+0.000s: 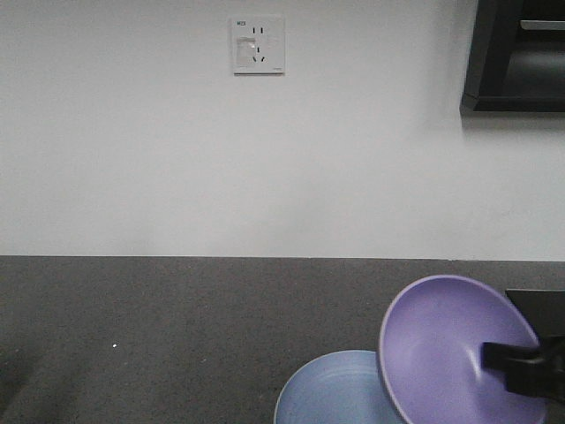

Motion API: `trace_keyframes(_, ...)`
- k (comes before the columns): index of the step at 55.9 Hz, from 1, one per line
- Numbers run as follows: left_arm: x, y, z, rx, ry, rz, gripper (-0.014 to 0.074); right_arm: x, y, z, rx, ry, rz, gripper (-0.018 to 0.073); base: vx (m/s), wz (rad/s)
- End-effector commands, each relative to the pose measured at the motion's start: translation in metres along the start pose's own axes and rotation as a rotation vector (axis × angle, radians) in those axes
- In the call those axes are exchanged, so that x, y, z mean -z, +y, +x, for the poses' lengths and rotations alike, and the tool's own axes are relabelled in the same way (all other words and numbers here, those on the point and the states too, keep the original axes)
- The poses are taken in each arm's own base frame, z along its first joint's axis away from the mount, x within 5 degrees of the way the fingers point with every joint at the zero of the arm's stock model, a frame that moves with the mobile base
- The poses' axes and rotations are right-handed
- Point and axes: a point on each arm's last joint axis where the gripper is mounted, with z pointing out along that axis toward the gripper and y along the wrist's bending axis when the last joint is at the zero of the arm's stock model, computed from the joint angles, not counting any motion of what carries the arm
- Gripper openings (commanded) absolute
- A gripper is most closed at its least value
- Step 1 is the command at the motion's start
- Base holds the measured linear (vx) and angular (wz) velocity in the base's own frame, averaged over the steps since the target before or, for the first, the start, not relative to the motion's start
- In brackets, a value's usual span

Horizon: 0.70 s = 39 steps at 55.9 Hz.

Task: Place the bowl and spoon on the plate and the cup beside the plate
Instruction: 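Lower the lavender bowl onto the blue plate and open right gripper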

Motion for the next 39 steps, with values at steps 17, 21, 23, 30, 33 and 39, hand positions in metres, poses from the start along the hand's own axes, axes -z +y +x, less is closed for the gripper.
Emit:
trace_keyframes(17, 0.003, -0.001, -0.010, 0.014, -0.040, 0.010, -0.0006, -0.107, 0.008, -0.044, 0.031, 0.273, 0.075, -0.0008, 0.00, 0.00)
trace_keyframes(21, 0.002, -0.001, -0.009, 0.014, -0.028, 0.010, -0.0006, -0.124, 0.005, -0.045, 0.021, 0.303, 0.072, -0.0008, 0.00, 0.00)
trace_keyframes(23, 0.002, -0.001, -0.008, 0.013, -0.021, 0.009, -0.0006, -0.131, 0.004, -0.045, 0.015, 0.314, 0.070, -0.0008, 0.00, 0.00)
trace_keyframes(30, 0.002, -0.001, -0.007, 0.012, -0.001, 0.009, -0.0006, -0.145, -0.001, -0.043, 0.007, 0.332, 0.076, -0.0002, 0.00, 0.00)
trace_keyframes(33, 0.002, -0.001, -0.006, 0.012, 0.000, 0.009, -0.0006, -0.149, -0.003, -0.041, 0.018, 0.341, 0.079, 0.0004, 0.00, 0.00)
trace_keyframes(39, 0.002, -0.001, -0.006, 0.012, 0.000, 0.009, -0.0006, -0.154, -0.005, -0.040, 0.027, 0.349, 0.080, 0.0041, 0.00, 0.00)
